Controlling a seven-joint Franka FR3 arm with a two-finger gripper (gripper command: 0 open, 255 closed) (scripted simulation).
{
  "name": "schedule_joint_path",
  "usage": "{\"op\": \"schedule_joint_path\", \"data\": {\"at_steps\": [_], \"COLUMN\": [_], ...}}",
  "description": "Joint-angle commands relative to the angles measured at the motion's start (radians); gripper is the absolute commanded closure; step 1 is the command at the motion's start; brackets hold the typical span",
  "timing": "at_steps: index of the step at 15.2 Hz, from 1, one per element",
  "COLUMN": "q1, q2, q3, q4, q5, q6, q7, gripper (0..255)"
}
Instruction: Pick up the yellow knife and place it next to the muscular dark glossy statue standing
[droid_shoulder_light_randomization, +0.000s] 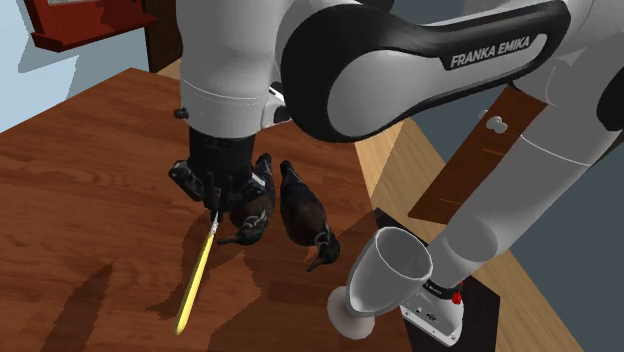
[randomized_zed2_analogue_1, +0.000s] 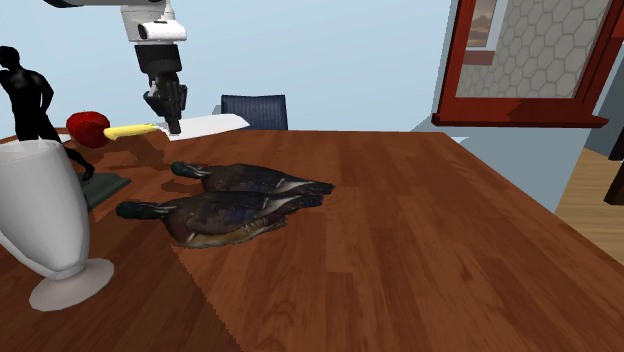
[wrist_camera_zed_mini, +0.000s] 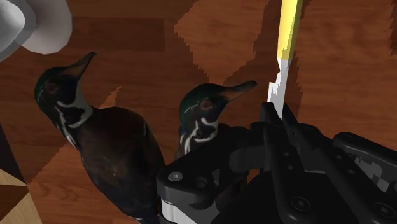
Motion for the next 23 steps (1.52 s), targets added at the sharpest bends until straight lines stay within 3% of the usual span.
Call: {"op": "schedule_joint_path", "data": {"at_steps": [1,23], "q1": [0.004,0.120], "q2": [0.011,0.212], "q3": [-0.001,-0.104], "q4": [-0.020,-0.176], "q5": [-0.012,-0.241], "q6": [0.025,0.266], "q7": [0.009,0.169], "gripper": [255,255]}}
